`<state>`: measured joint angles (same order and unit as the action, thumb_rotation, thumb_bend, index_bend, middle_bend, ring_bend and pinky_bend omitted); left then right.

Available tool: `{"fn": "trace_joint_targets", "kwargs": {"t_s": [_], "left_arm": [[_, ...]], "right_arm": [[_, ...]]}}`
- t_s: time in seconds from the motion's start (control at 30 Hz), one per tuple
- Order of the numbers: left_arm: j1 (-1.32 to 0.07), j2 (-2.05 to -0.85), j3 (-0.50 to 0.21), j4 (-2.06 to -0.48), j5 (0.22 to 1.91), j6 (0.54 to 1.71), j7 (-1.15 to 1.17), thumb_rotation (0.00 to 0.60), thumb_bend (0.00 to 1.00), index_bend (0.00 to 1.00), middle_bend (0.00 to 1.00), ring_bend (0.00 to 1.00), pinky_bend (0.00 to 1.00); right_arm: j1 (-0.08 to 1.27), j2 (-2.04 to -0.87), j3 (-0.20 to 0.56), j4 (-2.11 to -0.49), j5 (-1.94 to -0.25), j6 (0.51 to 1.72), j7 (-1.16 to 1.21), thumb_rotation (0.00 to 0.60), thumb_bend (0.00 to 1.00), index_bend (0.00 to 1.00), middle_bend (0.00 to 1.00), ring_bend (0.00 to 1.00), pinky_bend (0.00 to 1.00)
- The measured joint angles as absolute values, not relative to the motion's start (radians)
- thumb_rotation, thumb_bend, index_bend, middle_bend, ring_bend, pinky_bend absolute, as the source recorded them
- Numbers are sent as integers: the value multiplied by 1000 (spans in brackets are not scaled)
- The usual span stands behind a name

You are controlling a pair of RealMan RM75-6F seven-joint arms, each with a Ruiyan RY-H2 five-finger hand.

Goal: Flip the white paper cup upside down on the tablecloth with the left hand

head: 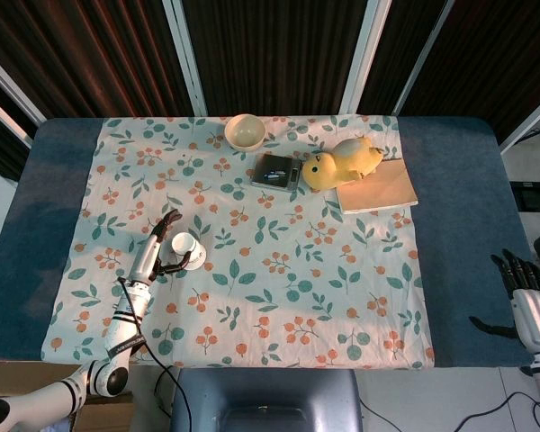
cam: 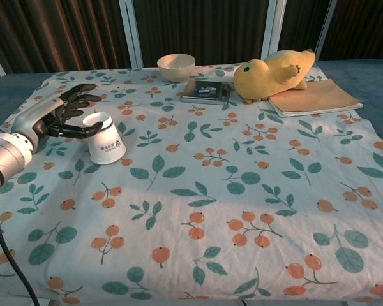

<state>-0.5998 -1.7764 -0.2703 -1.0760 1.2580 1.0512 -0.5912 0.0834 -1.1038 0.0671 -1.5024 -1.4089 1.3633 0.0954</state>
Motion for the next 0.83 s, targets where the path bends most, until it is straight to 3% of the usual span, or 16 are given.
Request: {"fn": "trace_joint_targets", "kwargs": {"t_s": [0.3, 0.63, 0.83], "left_arm": [[-566, -1656, -256, -1257, 1369, 1207, -462, 600, 391, 0, 10, 0, 15], [-448, -1324, -195, -1607, 1346, 1315, 215, 600, 404, 0, 0, 0, 0], [-346, -1202, -136, -1691, 1321, 1368, 399, 600, 405, 0, 0, 0, 0]], "right_arm": [[80, -1104, 69, -1502, -1407, 1372, 92, 543, 0, 0, 0, 0, 0], [66, -1139, 77, -1472, -1428, 1441, 81, 543, 0, 0, 0, 0, 0], [57, -1157, 81, -1446, -1440, 1465, 84, 541, 0, 0, 0, 0, 0]]}}
